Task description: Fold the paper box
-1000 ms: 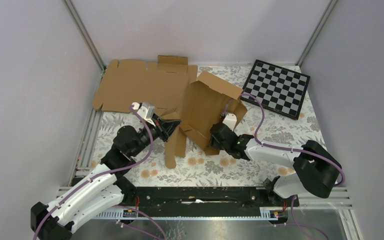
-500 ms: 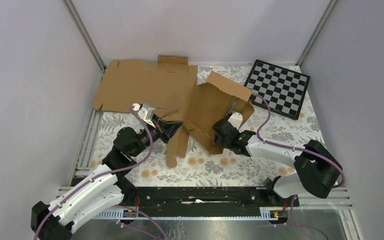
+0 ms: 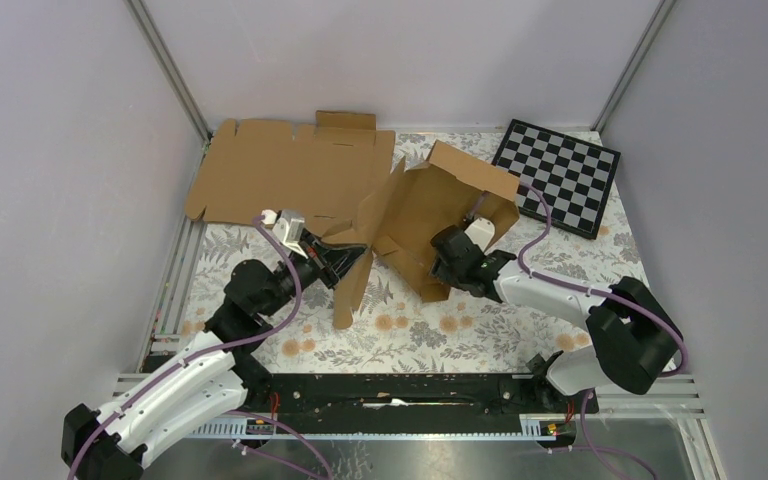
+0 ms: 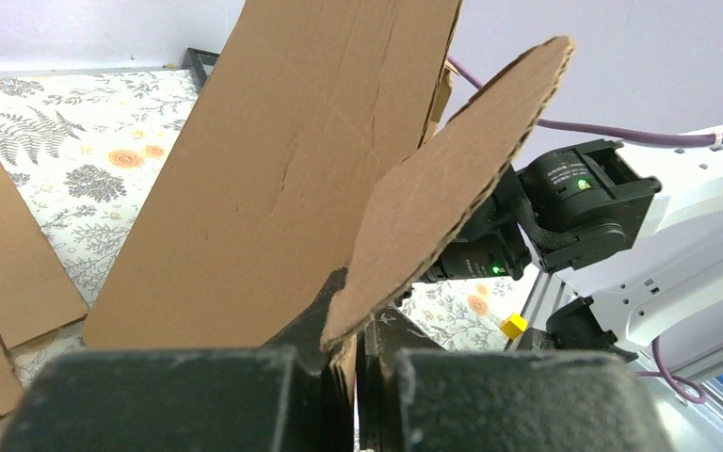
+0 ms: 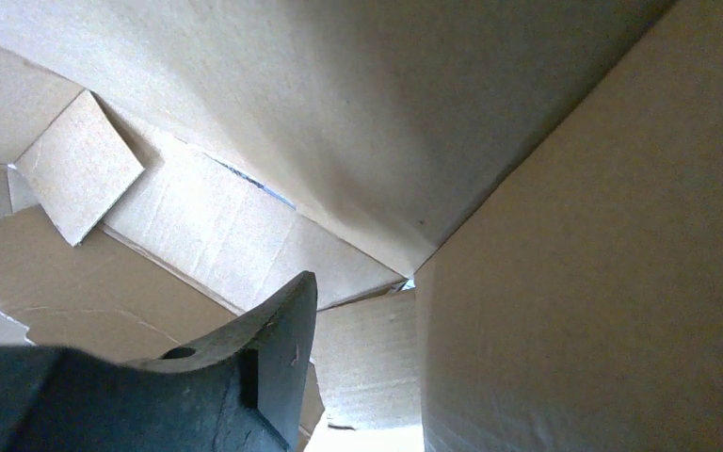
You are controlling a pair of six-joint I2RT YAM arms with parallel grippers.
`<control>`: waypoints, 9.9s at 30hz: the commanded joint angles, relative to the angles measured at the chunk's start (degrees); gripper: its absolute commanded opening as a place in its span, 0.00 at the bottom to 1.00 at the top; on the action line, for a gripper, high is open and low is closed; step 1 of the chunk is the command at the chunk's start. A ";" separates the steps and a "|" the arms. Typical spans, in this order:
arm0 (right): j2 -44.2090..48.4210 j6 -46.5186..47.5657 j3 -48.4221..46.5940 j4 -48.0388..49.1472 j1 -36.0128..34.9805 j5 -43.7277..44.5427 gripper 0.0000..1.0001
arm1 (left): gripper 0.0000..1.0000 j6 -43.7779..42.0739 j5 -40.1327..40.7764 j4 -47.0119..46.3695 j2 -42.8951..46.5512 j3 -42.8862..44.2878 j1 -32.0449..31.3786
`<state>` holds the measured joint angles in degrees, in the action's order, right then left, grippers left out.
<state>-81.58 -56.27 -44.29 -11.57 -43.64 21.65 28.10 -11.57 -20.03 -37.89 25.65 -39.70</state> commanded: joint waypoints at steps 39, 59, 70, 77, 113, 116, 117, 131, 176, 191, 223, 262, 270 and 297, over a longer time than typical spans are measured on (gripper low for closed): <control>0.63 -1.01 -0.99 16.34 11.30 -22.19 0.44 | 0.00 13.04 -2.34 1.90 -6.91 3.02 -0.54; 10.24 22.90 10.37 7.38 8.05 -16.54 0.64 | 0.00 13.35 8.95 -1.83 3.85 -5.25 -0.46; 12.13 22.62 14.52 9.84 5.99 -17.22 0.89 | 0.00 13.16 13.28 0.21 7.56 -6.58 -0.46; 14.24 20.64 17.84 15.58 5.97 -15.14 0.85 | 0.00 13.74 15.40 0.19 10.16 -7.60 -0.46; 31.02 36.47 11.30 13.39 17.97 -11.36 0.87 | 0.00 -7.17 5.40 26.07 4.94 8.97 -0.37; 32.64 36.41 10.40 11.93 17.97 -11.05 0.80 | 0.00 -6.34 5.34 26.25 4.50 9.10 -0.34; 33.20 36.59 10.29 10.50 17.97 -10.77 0.80 | 0.00 -6.23 5.39 26.52 4.38 9.42 -0.33; 35.70 41.70 3.88 7.17 17.96 -14.77 0.80 | 0.00 -5.29 3.04 40.69 -3.73 24.43 -0.36; 36.39 24.80 9.82 -12.39 17.89 -28.89 1.00 | 0.00 -14.48 -4.01 76.59 -48.61 79.19 11.41; 31.30 8.74 9.39 -10.74 17.91 -26.87 0.97 | 0.00 -12.15 -9.45 56.63 -29.06 57.83 19.70; 13.21 12.94 23.46 20.80 18.29 -23.91 0.83 | 0.00 -15.04 -2.88 45.76 -11.27 35.77 19.66; 12.15 -11.24 16.89 26.07 20.35 -26.42 0.00 | 0.00 -4.47 -17.22 20.54 5.11 13.39 19.66; 12.39 -17.71 14.58 25.26 20.26 -21.92 0.00 | 0.00 -1.41 -22.47 12.34 7.09 8.67 19.71; -0.77 5.18 19.01 35.83 15.93 -26.24 0.16 | 0.00 -2.07 -18.01 5.00 2.15 2.71 9.29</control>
<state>-82.04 -57.63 -23.97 24.36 -25.82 -1.10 27.27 -29.32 -13.56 -34.68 27.57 -29.63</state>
